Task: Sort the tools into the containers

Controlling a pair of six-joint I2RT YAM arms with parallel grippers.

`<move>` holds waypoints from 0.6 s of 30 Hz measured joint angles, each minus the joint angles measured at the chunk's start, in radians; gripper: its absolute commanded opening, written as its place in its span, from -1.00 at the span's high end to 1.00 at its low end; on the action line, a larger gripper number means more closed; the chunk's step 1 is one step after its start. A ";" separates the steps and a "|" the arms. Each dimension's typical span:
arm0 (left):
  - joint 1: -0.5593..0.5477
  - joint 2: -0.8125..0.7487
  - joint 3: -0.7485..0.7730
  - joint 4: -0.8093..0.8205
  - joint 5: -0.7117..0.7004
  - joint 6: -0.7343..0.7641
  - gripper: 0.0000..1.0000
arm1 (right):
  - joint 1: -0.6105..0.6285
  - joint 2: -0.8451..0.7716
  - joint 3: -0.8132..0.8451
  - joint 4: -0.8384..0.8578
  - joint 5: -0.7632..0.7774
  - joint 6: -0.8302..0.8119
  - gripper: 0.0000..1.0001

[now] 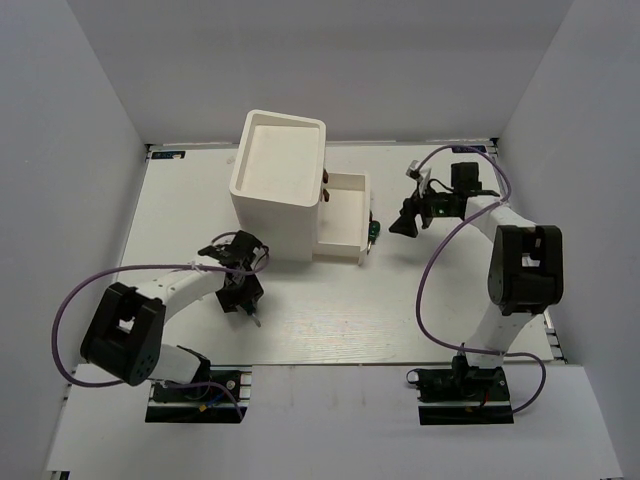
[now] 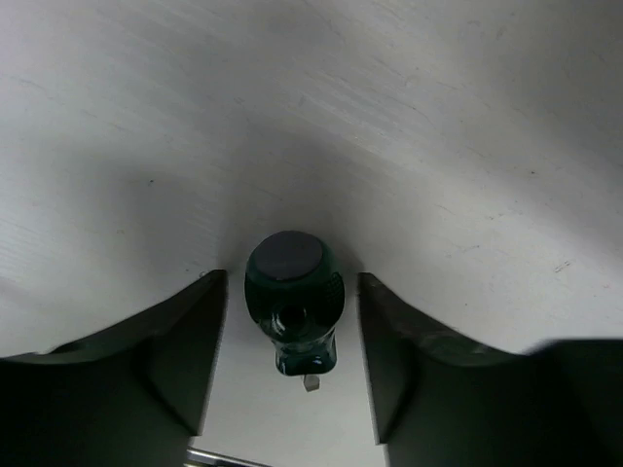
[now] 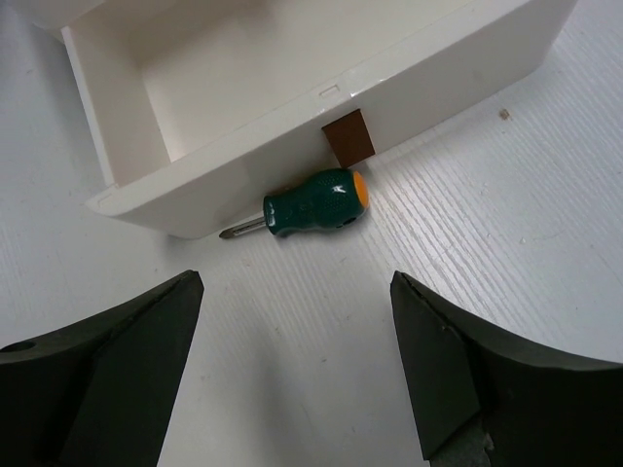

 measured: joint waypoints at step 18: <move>-0.144 -0.444 0.198 -0.106 0.123 0.224 1.00 | -0.042 -0.033 -0.006 -0.063 -0.045 0.006 1.00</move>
